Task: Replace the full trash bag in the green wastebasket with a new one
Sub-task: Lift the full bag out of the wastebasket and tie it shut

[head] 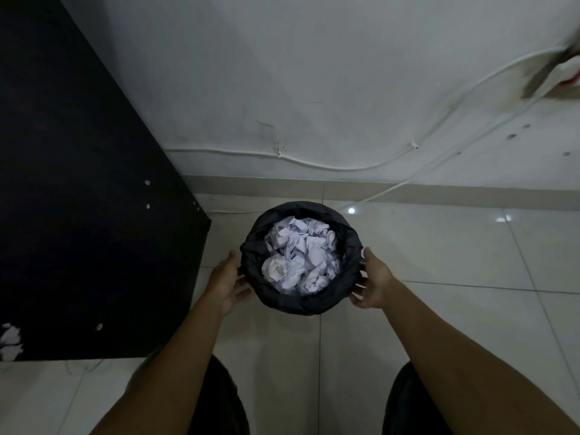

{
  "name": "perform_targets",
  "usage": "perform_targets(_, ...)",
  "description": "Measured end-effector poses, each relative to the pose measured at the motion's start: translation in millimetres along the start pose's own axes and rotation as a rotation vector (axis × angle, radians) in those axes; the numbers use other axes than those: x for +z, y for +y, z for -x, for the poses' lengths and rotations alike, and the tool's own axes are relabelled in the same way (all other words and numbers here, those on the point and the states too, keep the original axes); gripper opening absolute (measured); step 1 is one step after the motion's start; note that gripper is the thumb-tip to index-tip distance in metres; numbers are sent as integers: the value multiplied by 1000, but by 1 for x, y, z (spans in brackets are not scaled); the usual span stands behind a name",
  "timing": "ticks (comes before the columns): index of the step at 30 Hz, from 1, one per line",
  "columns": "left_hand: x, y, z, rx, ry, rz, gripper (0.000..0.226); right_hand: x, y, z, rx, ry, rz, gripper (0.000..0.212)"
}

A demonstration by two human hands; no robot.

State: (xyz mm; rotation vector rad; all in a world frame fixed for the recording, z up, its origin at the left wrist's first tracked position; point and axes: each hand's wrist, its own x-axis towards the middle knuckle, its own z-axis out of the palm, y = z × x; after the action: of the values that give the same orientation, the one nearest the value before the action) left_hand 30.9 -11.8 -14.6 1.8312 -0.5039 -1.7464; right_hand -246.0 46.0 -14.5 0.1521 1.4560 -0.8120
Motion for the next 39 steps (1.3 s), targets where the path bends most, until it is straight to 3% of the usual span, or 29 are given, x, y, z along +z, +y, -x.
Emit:
perform_targets(3, 1, 5, -7, -27, -11, -32, 44, 5, -9, -6, -5, -24, 28, 50)
perform_targets(8, -2, 8, -11, -82, -31, 32, 27, 10, -15, -24, -101, -91, -87, 35)
perform_targets(11, -6, 9, -11, -118, -79, 60, 26, 7, -14, -23, -159, -61, -32, 16)
perform_targets(17, -18, 9, -23, -135, 0, 75, 21, -5, -16, -31, -159, -57, -45, 37)
perform_targets(22, -26, 1, -28, -154, 97, 123, 21, -6, -11, -42, -207, 67, 10, 33)
perform_targets(26, -23, 8, -25, -99, 22, -89, 61, -7, -13, -32, -160, -9, 54, 42)
perform_targets(28, -20, 14, -22, -83, -36, -199, 69, -9, -15, -29, -125, -72, 121, 44)
perform_targets(32, -20, 16, -31, -42, -17, -186, 59, -5, -13, -36, -255, -45, 162, 31)
perform_targets(36, -22, 4, -33, -10, 181, -70, 45, 0, -14, -46, -420, 146, 184, 25)
perform_targets(39, -23, 1, -27, -2, 238, -11, 43, 4, -17, -45, -423, 191, 209, 35)
